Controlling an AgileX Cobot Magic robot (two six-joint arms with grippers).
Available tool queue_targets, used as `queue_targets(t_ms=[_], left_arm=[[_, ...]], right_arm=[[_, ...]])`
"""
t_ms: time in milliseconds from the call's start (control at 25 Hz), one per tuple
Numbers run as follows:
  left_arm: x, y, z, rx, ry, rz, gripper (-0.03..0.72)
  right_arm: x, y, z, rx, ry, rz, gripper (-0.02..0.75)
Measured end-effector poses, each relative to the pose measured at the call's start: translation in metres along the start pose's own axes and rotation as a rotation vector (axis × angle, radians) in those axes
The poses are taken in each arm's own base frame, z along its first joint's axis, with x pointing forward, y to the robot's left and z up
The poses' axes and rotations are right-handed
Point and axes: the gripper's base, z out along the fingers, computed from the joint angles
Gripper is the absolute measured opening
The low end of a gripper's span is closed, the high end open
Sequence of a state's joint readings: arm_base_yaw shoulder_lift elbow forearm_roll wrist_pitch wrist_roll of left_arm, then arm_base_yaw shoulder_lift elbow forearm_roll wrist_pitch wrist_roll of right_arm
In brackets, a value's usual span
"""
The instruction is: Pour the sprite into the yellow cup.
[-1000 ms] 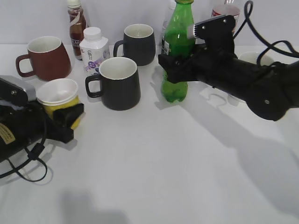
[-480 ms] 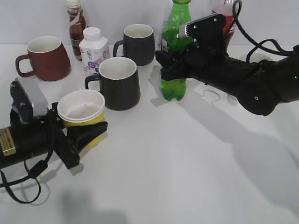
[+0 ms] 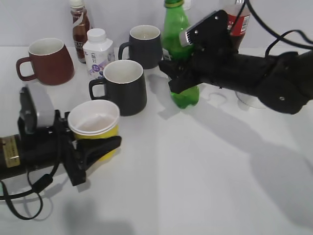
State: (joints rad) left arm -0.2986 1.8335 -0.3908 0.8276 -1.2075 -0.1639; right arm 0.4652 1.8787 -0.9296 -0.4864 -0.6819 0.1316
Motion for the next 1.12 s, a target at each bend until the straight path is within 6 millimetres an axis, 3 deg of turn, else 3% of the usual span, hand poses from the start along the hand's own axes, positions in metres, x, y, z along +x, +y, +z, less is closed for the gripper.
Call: queue_targets(t_ms=[280,760,1120], left_arm=[[-0.014,-0.015,0.024,0.101,-0.034,0.054,0.415],[-0.017,-0.013,0.029,0.091,-0.029,0.041,0.414],[-0.018,-0.009,0.035,0.103,0.008,0.011,0.414]], right_arm=[[-0.025,0.003,-0.015,-0.058,-0.001,-0.266,0.428],[-0.019,0.008,-0.018,-0.141,0.055,-0.778,0.428],[-0.019,0.008,-0.018,-0.157,0.043,-0.967,0.428]])
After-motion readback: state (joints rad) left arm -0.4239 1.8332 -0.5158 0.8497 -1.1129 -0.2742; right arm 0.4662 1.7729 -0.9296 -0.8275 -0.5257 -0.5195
